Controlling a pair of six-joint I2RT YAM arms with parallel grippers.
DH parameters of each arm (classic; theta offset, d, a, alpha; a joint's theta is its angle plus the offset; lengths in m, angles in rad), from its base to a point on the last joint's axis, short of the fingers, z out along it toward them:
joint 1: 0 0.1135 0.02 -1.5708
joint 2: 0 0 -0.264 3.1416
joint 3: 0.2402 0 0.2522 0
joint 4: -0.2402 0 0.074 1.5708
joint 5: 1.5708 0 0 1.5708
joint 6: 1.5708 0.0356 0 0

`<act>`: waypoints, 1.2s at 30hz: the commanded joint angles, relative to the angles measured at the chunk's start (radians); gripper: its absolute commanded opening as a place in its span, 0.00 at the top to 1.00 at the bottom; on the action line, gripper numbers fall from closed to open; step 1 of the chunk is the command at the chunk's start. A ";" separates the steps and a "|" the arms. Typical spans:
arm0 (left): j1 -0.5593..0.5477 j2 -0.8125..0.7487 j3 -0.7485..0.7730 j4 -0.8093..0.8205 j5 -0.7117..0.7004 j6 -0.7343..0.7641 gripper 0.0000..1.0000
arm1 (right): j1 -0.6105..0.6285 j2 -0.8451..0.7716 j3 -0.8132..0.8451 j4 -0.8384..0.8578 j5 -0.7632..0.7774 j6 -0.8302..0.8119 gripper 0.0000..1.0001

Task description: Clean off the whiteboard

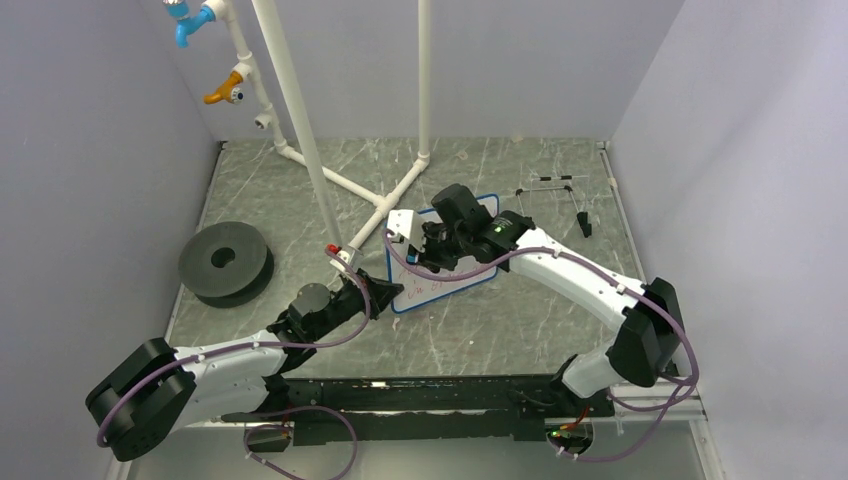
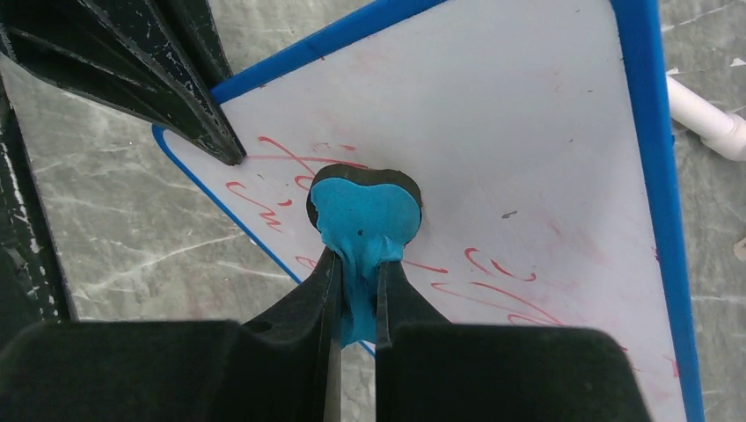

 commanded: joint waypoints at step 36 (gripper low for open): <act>-0.004 0.041 -0.009 0.139 0.156 0.048 1.00 | -0.143 -0.069 -0.100 0.116 -0.035 -0.006 1.00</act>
